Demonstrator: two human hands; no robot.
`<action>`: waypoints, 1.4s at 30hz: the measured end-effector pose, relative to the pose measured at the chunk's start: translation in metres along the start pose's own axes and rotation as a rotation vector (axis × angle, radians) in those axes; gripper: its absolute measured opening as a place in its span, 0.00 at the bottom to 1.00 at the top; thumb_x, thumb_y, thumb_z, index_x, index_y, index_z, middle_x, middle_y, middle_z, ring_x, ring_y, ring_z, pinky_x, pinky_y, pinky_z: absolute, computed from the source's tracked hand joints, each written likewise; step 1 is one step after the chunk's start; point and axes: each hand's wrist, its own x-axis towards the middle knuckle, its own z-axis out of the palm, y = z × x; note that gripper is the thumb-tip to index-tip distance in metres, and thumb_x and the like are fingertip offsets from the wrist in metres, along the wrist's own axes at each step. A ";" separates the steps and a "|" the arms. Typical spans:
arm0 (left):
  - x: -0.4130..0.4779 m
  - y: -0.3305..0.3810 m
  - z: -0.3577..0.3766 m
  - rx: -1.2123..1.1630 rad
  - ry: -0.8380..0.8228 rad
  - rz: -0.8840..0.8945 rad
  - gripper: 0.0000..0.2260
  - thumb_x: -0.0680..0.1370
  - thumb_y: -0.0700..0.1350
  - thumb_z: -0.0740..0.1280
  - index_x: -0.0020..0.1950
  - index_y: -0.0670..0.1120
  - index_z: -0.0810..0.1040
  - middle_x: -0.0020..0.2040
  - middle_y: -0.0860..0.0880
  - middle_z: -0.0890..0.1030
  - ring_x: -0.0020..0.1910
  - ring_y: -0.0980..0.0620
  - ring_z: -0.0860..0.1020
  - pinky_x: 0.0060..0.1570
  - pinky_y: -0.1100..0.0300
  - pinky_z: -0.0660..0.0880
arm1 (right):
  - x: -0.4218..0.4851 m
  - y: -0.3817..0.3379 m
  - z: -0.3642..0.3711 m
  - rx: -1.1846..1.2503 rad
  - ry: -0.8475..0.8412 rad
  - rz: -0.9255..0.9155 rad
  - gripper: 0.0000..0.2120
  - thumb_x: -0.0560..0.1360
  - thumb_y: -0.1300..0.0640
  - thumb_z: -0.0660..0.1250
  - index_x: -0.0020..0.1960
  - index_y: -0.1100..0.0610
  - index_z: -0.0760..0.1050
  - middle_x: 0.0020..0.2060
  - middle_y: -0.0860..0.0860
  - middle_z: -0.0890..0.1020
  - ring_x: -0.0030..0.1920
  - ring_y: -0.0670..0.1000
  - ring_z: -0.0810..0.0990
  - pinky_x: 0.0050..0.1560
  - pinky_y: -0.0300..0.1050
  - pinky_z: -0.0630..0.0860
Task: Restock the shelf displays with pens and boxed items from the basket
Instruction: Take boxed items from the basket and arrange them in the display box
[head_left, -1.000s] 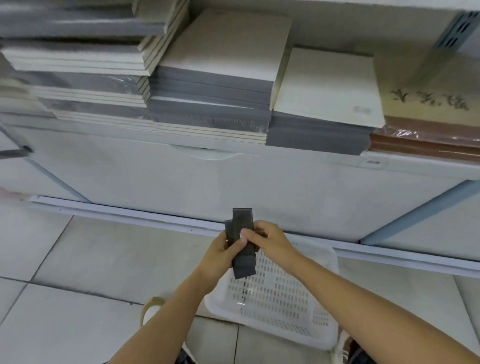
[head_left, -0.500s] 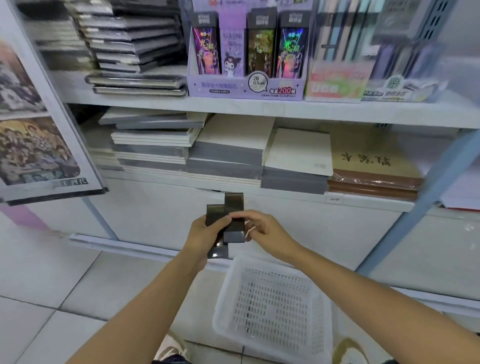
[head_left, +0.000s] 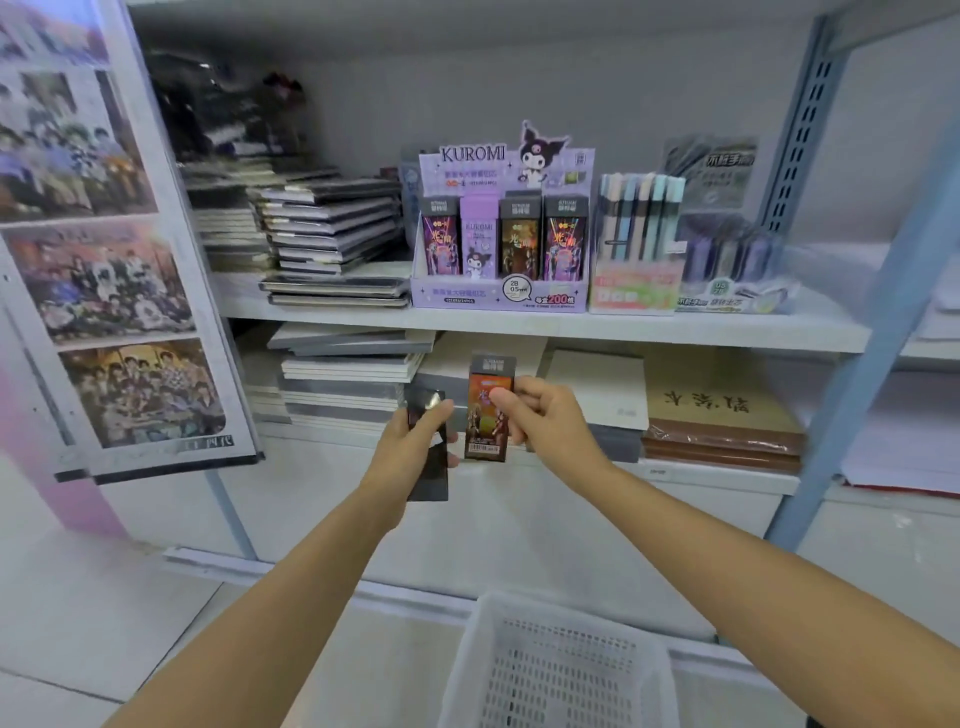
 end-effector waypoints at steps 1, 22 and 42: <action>-0.001 0.004 -0.001 0.029 -0.033 0.049 0.19 0.75 0.56 0.70 0.62 0.50 0.73 0.51 0.46 0.84 0.45 0.48 0.83 0.49 0.52 0.80 | 0.004 -0.006 -0.001 0.031 0.012 0.010 0.07 0.80 0.57 0.64 0.52 0.59 0.79 0.24 0.48 0.73 0.25 0.42 0.70 0.30 0.35 0.69; 0.059 0.112 -0.014 0.066 -0.173 0.347 0.13 0.76 0.36 0.70 0.59 0.43 0.73 0.39 0.47 0.84 0.38 0.48 0.82 0.49 0.47 0.78 | 0.131 -0.140 -0.070 -0.370 0.166 -0.223 0.10 0.77 0.61 0.67 0.58 0.53 0.78 0.50 0.49 0.81 0.52 0.52 0.81 0.53 0.46 0.80; 0.080 0.116 -0.003 -0.007 -0.236 0.407 0.15 0.75 0.37 0.72 0.59 0.47 0.75 0.47 0.44 0.85 0.43 0.46 0.84 0.43 0.57 0.79 | 0.165 -0.127 -0.079 -0.794 0.056 -0.294 0.13 0.76 0.58 0.70 0.60 0.54 0.80 0.51 0.49 0.84 0.48 0.45 0.78 0.54 0.44 0.76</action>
